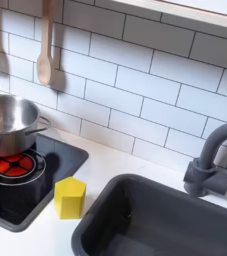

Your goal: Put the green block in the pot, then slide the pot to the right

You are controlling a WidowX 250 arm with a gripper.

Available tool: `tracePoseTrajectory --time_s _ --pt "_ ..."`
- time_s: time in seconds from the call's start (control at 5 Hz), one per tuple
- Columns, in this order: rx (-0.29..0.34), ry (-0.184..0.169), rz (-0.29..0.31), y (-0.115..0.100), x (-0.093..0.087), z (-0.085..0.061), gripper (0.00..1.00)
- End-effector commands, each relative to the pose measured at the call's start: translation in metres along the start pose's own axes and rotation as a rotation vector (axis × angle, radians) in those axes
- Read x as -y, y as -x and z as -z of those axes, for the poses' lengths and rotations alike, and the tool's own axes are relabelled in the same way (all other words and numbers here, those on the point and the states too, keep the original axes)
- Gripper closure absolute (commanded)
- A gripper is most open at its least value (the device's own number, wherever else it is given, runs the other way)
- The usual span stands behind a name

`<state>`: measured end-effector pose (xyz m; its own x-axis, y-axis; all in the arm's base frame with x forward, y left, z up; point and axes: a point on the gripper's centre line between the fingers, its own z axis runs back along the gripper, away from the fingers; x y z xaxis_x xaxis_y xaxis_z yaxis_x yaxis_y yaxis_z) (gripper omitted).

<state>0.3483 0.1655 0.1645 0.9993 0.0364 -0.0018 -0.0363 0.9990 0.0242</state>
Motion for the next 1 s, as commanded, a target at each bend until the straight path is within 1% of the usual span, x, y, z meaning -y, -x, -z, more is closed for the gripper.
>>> tracePoseTrajectory --time_s 0.0,0.2,0.6,0.8 --pt "-0.02 0.011 0.008 0.001 0.003 0.007 0.0" --pt "-0.018 0.005 0.011 0.0 0.001 0.008 0.0" --pt "-0.043 0.018 0.026 0.0 0.007 0.018 0.0" --pt "-0.052 0.02 0.021 0.001 0.005 0.021 0.0"
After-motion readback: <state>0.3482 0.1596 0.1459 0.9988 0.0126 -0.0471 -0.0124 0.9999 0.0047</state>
